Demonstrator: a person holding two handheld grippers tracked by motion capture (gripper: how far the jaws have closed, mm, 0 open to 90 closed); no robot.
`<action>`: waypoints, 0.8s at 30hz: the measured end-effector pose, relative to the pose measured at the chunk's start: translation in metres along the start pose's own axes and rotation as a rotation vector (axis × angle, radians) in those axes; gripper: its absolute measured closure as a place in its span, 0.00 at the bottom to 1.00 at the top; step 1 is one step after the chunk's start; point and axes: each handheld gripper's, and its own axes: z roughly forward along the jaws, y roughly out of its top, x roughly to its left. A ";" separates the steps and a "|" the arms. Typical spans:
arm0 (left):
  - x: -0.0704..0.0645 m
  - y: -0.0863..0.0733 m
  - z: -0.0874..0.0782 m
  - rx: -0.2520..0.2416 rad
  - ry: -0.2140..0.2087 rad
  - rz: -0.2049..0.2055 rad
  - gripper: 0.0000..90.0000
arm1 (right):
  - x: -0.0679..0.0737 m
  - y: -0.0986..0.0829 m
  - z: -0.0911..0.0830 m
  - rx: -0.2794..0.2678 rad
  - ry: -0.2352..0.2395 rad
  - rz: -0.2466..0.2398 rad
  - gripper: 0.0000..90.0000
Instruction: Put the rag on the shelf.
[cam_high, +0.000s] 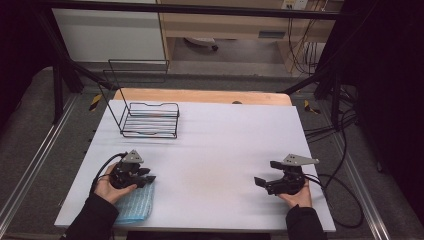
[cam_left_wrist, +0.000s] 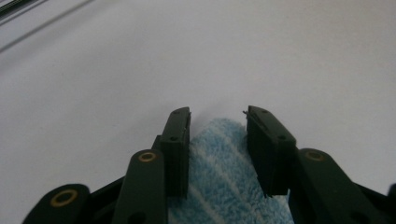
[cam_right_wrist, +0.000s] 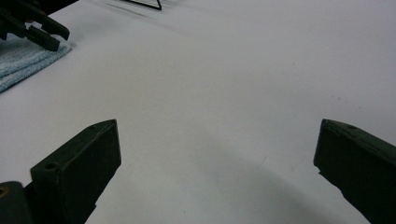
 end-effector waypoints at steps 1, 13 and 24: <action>0.000 0.000 0.000 0.004 0.000 0.000 0.69 | 0.000 0.000 0.000 0.004 0.000 0.001 0.01; 0.002 0.001 -0.003 0.030 -0.009 -0.004 0.89 | 0.000 0.000 0.002 0.011 -0.005 -0.002 0.01; 0.016 0.003 -0.009 -0.071 0.037 -0.097 0.89 | 0.000 0.000 0.002 0.013 -0.006 -0.005 0.01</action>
